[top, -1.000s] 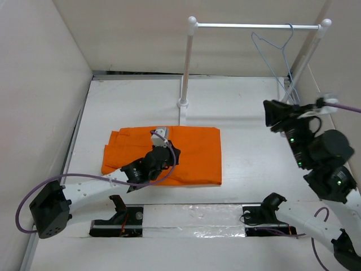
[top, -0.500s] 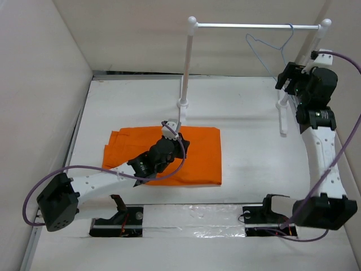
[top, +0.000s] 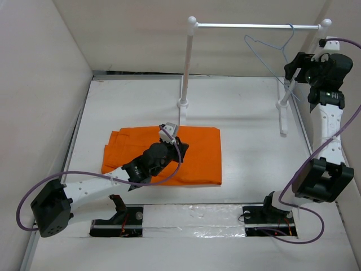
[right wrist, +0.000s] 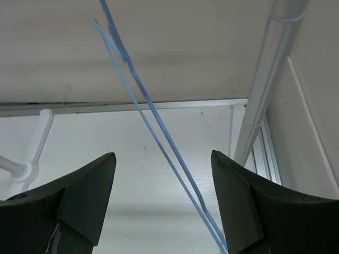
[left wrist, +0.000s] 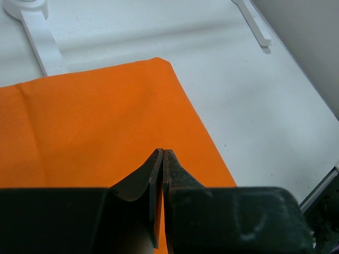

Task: Place the trousers on the hanger
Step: Pick up the hanger from the clothesline.

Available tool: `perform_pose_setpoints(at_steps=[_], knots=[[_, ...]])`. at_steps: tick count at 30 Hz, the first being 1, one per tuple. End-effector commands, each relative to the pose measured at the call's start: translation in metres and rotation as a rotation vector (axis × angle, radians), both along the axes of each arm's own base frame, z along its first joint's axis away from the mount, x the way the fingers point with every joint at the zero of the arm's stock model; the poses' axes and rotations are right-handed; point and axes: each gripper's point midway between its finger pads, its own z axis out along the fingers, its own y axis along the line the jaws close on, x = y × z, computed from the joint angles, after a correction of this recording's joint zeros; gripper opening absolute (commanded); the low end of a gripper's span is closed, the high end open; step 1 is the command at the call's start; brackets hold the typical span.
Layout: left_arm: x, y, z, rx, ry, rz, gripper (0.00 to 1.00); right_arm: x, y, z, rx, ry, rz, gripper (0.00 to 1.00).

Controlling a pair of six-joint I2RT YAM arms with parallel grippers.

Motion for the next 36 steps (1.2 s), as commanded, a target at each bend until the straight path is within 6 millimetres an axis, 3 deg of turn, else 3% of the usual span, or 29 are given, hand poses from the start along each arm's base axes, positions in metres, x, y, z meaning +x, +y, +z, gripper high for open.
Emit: perform_pose_setpoints(at_steps=[1, 4, 7, 10, 11, 17, 19, 23, 26, 30, 32, 36], knots=[[0.000, -0.001, 0.014, -0.036, -0.035, -0.003, 0.00, 0.009, 0.001, 0.002, -0.049, -0.012, 0.055, 0.78], [0.001, 0.001, 0.017, -0.044, -0.040, 0.003, 0.00, 0.015, -0.008, -0.011, -0.057, 0.006, 0.020, 0.77], [0.001, 0.000, 0.016, -0.046, -0.039, 0.006, 0.00, 0.020, -0.003, -0.018, -0.043, 0.025, 0.058, 0.75], [0.002, 0.000, 0.014, -0.039, -0.035, 0.009, 0.00, 0.022, 0.007, -0.026, -0.016, 0.027, 0.115, 0.66], [0.002, -0.001, 0.014, -0.038, -0.034, 0.009, 0.00, 0.020, 0.009, -0.024, -0.008, 0.016, 0.119, 0.58], [0.002, -0.003, 0.012, -0.039, -0.027, 0.002, 0.00, 0.012, 0.018, -0.022, 0.037, -0.021, 0.131, 0.37], [0.002, -0.004, 0.013, -0.042, -0.026, 0.000, 0.00, 0.008, 0.022, -0.014, 0.040, -0.043, 0.146, 0.31], [0.001, -0.003, 0.013, -0.045, -0.028, 0.000, 0.00, 0.004, 0.029, -0.004, 0.059, -0.064, 0.174, 0.10], [0.001, -0.003, 0.012, -0.045, -0.026, 0.000, 0.00, -0.002, 0.032, 0.015, 0.058, -0.111, 0.173, 0.02], [0.002, -0.004, 0.010, -0.044, -0.021, -0.001, 0.00, -0.014, 0.044, 0.049, 0.051, -0.183, 0.186, 0.00], [0.001, -0.005, 0.011, -0.048, -0.023, -0.004, 0.06, -0.024, 0.053, 0.071, 0.043, -0.231, 0.188, 0.00], [0.000, -0.005, 0.013, -0.056, -0.026, -0.007, 0.24, -0.034, 0.051, 0.083, 0.045, -0.241, 0.141, 0.00]])
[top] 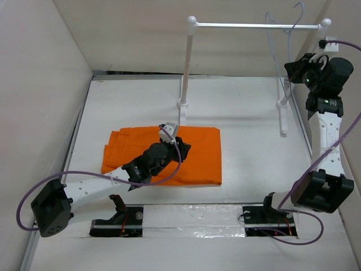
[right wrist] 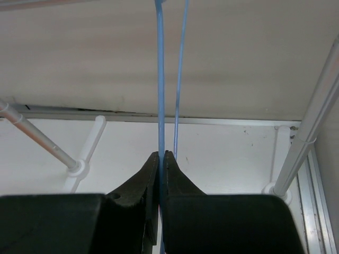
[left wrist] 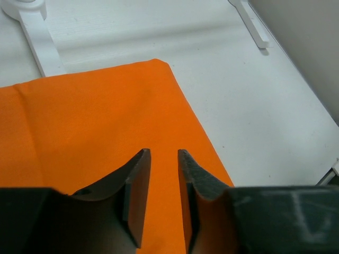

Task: Place the trousers on the hanger
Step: Pick up the hanger from the clothesline.

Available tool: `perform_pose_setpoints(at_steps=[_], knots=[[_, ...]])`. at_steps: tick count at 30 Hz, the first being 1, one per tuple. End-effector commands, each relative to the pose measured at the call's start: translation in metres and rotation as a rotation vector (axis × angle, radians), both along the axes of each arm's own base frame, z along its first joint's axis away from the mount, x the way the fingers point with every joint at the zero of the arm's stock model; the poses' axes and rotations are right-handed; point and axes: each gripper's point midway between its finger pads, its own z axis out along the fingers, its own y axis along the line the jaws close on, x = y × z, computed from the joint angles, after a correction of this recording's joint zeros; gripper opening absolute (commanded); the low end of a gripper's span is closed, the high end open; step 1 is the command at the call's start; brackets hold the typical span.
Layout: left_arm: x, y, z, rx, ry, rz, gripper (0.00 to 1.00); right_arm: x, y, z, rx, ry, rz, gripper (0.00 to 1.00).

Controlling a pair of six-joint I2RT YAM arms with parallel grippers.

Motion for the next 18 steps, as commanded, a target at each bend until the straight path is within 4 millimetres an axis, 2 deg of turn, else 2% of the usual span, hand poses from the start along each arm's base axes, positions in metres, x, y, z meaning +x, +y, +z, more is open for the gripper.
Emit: perform_pose_setpoints(at_steps=[1, 2, 5, 6, 7, 9, 10, 12, 13, 16, 17, 18], knots=[[0.000, -0.004, 0.012, -0.051, -0.028, -0.009, 0.27, -0.016, 0.003, 0.055, -0.019, -0.137, -0.036, 0.00], [0.000, -0.004, 0.013, -0.052, -0.028, -0.009, 0.30, -0.018, 0.005, 0.050, -0.017, -0.123, -0.041, 0.00], [0.000, -0.003, 0.013, -0.053, -0.031, -0.007, 0.31, -0.026, 0.002, 0.031, -0.019, -0.081, -0.086, 0.00], [0.000, -0.004, 0.013, -0.052, -0.030, -0.007, 0.31, -0.026, 0.000, 0.008, -0.012, -0.040, -0.112, 0.00], [0.000, -0.004, 0.013, -0.053, -0.031, -0.009, 0.32, -0.034, 0.004, 0.008, -0.014, -0.047, -0.120, 0.00], [0.001, -0.006, 0.011, -0.051, -0.029, -0.010, 0.31, -0.041, 0.004, -0.006, -0.007, -0.034, -0.152, 0.00], [0.002, -0.006, 0.012, -0.053, -0.031, -0.008, 0.31, -0.049, -0.001, -0.025, 0.002, -0.010, -0.192, 0.00], [0.003, -0.008, 0.010, -0.049, -0.031, -0.006, 0.31, -0.054, 0.002, -0.036, 0.021, -0.009, -0.202, 0.00], [0.004, -0.009, 0.011, -0.053, -0.033, -0.008, 0.31, -0.056, 0.005, -0.055, 0.031, 0.022, -0.201, 0.00], [0.006, -0.015, 0.013, -0.053, -0.033, -0.014, 0.31, -0.065, 0.010, -0.069, 0.038, 0.032, -0.197, 0.00], [0.007, -0.017, 0.014, -0.055, -0.029, -0.016, 0.31, -0.068, 0.016, -0.086, 0.040, 0.065, -0.188, 0.00], [0.008, -0.020, 0.016, -0.057, -0.027, -0.020, 0.31, -0.076, 0.025, -0.088, 0.038, 0.060, -0.174, 0.00]])
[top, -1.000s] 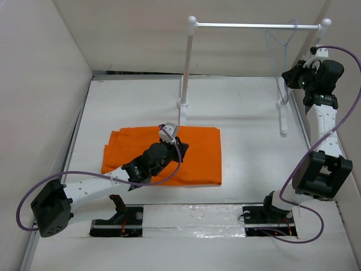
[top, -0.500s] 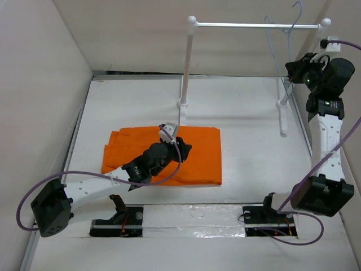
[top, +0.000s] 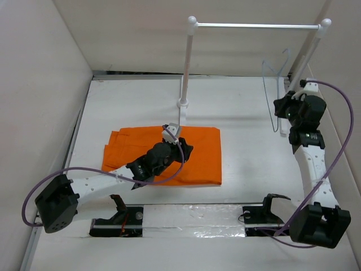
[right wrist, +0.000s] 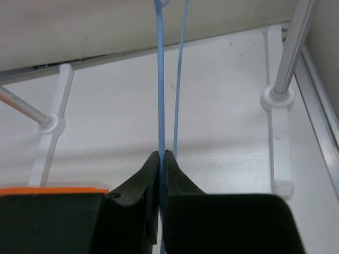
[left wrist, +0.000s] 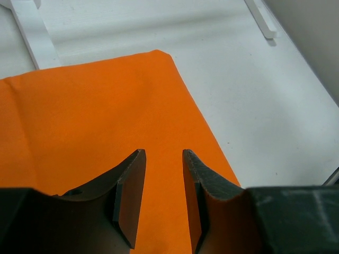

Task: Place the trousers on the hanger
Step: Pick up the hanger from the clothesline, then place the trousers on the hanger.

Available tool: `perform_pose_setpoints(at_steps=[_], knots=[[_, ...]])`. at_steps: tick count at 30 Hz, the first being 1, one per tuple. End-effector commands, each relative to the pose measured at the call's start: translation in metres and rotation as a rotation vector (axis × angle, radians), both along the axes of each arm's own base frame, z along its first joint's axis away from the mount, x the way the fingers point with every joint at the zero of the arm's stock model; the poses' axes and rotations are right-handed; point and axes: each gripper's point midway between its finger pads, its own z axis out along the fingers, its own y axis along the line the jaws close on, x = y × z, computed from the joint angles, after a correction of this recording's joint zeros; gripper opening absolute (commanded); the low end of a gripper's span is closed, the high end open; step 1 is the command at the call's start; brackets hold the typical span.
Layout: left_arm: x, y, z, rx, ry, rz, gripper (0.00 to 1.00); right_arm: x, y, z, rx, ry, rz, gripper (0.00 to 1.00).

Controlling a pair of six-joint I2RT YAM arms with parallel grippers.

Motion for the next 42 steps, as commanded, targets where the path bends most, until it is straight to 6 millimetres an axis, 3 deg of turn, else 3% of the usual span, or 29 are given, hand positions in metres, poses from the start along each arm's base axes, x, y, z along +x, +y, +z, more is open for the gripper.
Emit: perform_pose_setpoints(at_steps=[1, 2, 5, 6, 7, 8, 9, 10, 11, 12, 13, 18, 23, 34, 41, 42], knots=[[0.006, -0.019, 0.038, -0.092, -0.047, -0.025, 0.31, -0.012, 0.009, 0.012, -0.012, -0.086, -0.029, 0.00], [0.005, -0.025, 0.041, -0.103, -0.040, -0.046, 0.31, -0.018, 0.013, -0.015, -0.003, -0.036, -0.033, 0.00], [0.009, -0.042, 0.059, -0.140, -0.043, -0.074, 0.32, -0.042, 0.030, -0.049, 0.016, 0.031, -0.046, 0.00], [0.012, -0.050, 0.055, -0.131, -0.030, -0.081, 0.33, -0.053, 0.035, -0.082, 0.025, 0.098, -0.043, 0.00], [0.013, -0.062, 0.070, -0.153, -0.040, -0.104, 0.34, -0.063, 0.043, -0.086, 0.035, 0.083, -0.040, 0.00], [0.016, -0.068, 0.072, -0.152, -0.037, -0.105, 0.35, -0.069, 0.049, -0.094, 0.073, 0.080, -0.034, 0.00], [0.015, -0.083, 0.060, -0.123, -0.019, -0.124, 0.36, -0.079, 0.053, -0.123, 0.091, 0.127, -0.027, 0.00], [0.018, -0.095, 0.076, -0.136, -0.032, -0.135, 0.37, -0.087, 0.060, -0.124, 0.111, 0.109, -0.003, 0.00], [0.022, -0.102, 0.075, -0.126, -0.029, -0.136, 0.39, -0.092, 0.067, -0.130, 0.139, 0.113, 0.015, 0.00], [0.022, -0.117, 0.061, -0.094, -0.008, -0.152, 0.39, -0.099, 0.068, -0.142, 0.140, 0.145, 0.011, 0.00], [0.021, -0.131, 0.078, -0.116, -0.025, -0.170, 0.39, -0.105, 0.067, -0.147, 0.137, 0.142, 0.005, 0.00], [0.041, -0.186, 0.076, -0.070, -0.023, -0.184, 0.41, -0.120, 0.075, -0.180, 0.137, 0.203, 0.036, 0.00], [0.051, -0.224, 0.058, -0.014, -0.009, -0.199, 0.39, -0.124, 0.085, -0.183, 0.144, 0.201, 0.072, 0.00], [0.084, -0.270, 0.045, 0.035, -0.047, -0.176, 0.37, -0.126, 0.091, -0.179, 0.148, 0.195, 0.103, 0.00], [0.100, -0.288, 0.033, 0.063, -0.055, -0.146, 0.33, -0.128, 0.090, -0.178, 0.156, 0.191, 0.101, 0.00], [0.107, -0.285, 0.038, 0.060, -0.057, -0.135, 0.32, -0.128, 0.090, -0.178, 0.155, 0.189, 0.102, 0.00]])
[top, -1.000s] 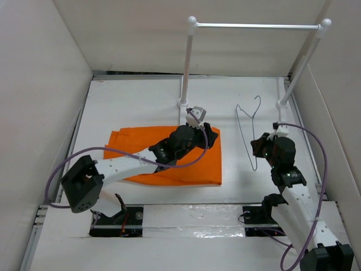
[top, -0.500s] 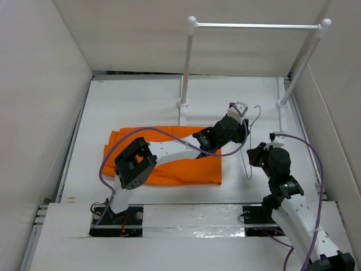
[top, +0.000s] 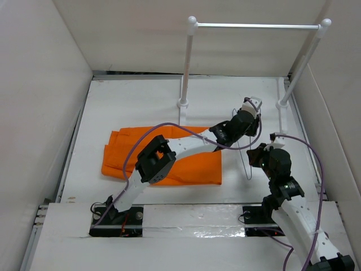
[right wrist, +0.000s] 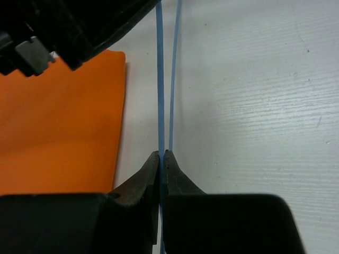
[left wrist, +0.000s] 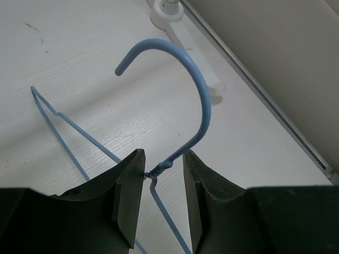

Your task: Place the trousers on the hanger

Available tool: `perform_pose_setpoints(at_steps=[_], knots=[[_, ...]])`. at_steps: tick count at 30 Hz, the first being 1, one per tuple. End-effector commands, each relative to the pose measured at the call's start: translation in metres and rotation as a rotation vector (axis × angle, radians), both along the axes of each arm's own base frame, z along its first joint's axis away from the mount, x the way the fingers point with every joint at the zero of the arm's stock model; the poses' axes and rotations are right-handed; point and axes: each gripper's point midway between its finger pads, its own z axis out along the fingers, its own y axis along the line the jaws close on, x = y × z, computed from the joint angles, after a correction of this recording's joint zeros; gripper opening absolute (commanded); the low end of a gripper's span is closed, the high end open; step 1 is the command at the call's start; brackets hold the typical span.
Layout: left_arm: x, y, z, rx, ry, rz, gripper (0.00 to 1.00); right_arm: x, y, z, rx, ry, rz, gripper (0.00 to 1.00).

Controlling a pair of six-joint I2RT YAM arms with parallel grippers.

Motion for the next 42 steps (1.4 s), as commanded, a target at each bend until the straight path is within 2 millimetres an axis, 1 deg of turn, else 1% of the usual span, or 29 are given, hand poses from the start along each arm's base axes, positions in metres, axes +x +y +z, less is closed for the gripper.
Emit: perform_pose_setpoints(at_steps=[1, 4, 5, 7, 9, 10, 11, 12, 14, 15, 18, 19, 20, 21, 22, 23, 25, 26, 27, 28, 29, 31, 32, 33, 34, 35, 40, 41, 42], knots=[[0.012, -0.004, 0.024, -0.018, -0.037, 0.023, 0.31, 0.000, 0.004, 0.006, 0.014, -0.020, 0.011, 0.00], [0.017, -0.002, 0.019, -0.015, -0.033, 0.033, 0.21, 0.000, 0.004, 0.006, 0.015, -0.018, 0.011, 0.00], [0.018, -0.002, 0.018, -0.013, -0.031, 0.035, 0.13, 0.000, 0.004, 0.006, 0.014, -0.015, 0.011, 0.00], [0.024, 0.006, 0.017, -0.012, -0.032, 0.065, 0.02, -0.001, 0.006, 0.006, 0.015, -0.018, 0.020, 0.00], [0.023, 0.011, 0.018, -0.014, -0.034, 0.072, 0.00, -0.002, 0.006, 0.006, 0.019, -0.016, 0.018, 0.00], [0.021, 0.017, 0.020, -0.022, -0.038, 0.079, 0.00, -0.003, 0.006, 0.008, 0.021, -0.022, 0.018, 0.05], [0.019, 0.021, 0.022, -0.030, -0.039, 0.081, 0.00, -0.003, 0.006, 0.008, 0.023, -0.023, 0.017, 0.12], [0.017, 0.025, 0.022, -0.037, -0.036, 0.086, 0.00, -0.003, 0.006, 0.009, 0.024, -0.026, 0.017, 0.33], [0.009, 0.040, 0.025, -0.075, -0.025, 0.099, 0.00, -0.005, 0.011, 0.018, 0.035, -0.045, 0.050, 0.51], [0.005, 0.044, 0.026, -0.093, -0.019, 0.099, 0.00, -0.008, 0.011, 0.019, 0.032, -0.040, 0.056, 0.66], [-0.013, 0.059, 0.037, -0.174, 0.002, 0.105, 0.00, -0.011, 0.015, 0.039, 0.025, -0.079, 0.091, 0.85], [-0.016, 0.068, 0.024, -0.168, 0.014, 0.120, 0.00, -0.012, 0.019, 0.045, 0.028, -0.090, 0.118, 0.87], [-0.022, 0.069, 0.024, -0.187, 0.025, 0.134, 0.00, -0.013, 0.020, 0.058, 0.017, -0.115, 0.136, 0.87], [-0.031, 0.070, 0.021, -0.198, 0.034, 0.132, 0.00, -0.017, 0.020, 0.058, 0.003, -0.097, 0.150, 0.87], [-0.033, 0.081, 0.020, -0.217, 0.034, 0.156, 0.00, -0.019, 0.023, 0.063, 0.002, -0.100, 0.171, 0.87], [-0.046, 0.080, 0.018, -0.228, 0.042, 0.152, 0.00, -0.021, 0.024, 0.066, -0.010, -0.106, 0.193, 0.86], [-0.059, 0.089, 0.011, -0.265, 0.072, 0.177, 0.00, -0.025, 0.033, 0.073, 0.006, -0.121, 0.246, 0.73], [-0.061, 0.095, 0.009, -0.273, 0.070, 0.217, 0.00, -0.026, 0.036, 0.073, 0.014, -0.123, 0.265, 0.62], [-0.072, 0.095, 0.005, -0.275, 0.079, 0.220, 0.00, -0.025, 0.040, 0.075, 0.021, -0.137, 0.282, 0.38], [-0.076, 0.097, 0.011, -0.323, 0.091, 0.237, 0.00, -0.025, 0.043, 0.065, 0.028, -0.115, 0.297, 0.20], [-0.080, 0.108, -0.003, -0.312, 0.094, 0.273, 0.00, -0.025, 0.046, 0.063, 0.035, -0.114, 0.314, 0.00], [-0.087, 0.114, -0.004, -0.346, 0.100, 0.295, 0.00, -0.024, 0.049, 0.047, 0.037, -0.081, 0.327, 0.00], [-0.090, 0.122, -0.015, -0.326, 0.102, 0.319, 0.00, -0.024, 0.053, 0.040, 0.051, -0.060, 0.349, 0.00], [-0.090, 0.127, -0.020, -0.322, 0.107, 0.332, 0.00, -0.022, 0.056, 0.040, 0.058, -0.074, 0.365, 0.00], [-0.090, 0.131, -0.019, -0.342, 0.119, 0.349, 0.00, -0.023, 0.059, 0.031, 0.069, -0.054, 0.378, 0.00], [-0.091, 0.142, -0.031, -0.324, 0.121, 0.372, 0.00, -0.023, 0.062, 0.024, 0.083, -0.025, 0.388, 0.00], [-0.092, 0.170, -0.039, -0.319, 0.104, 0.417, 0.00, -0.015, 0.068, 0.012, 0.117, -0.029, 0.393, 0.00], [-0.091, 0.177, -0.047, -0.299, 0.109, 0.415, 0.00, -0.017, 0.072, 0.007, 0.131, -0.011, 0.410, 0.02], [-0.087, 0.182, -0.049, -0.305, 0.116, 0.424, 0.00, -0.011, 0.074, 0.003, 0.134, -0.008, 0.411, 0.09]])
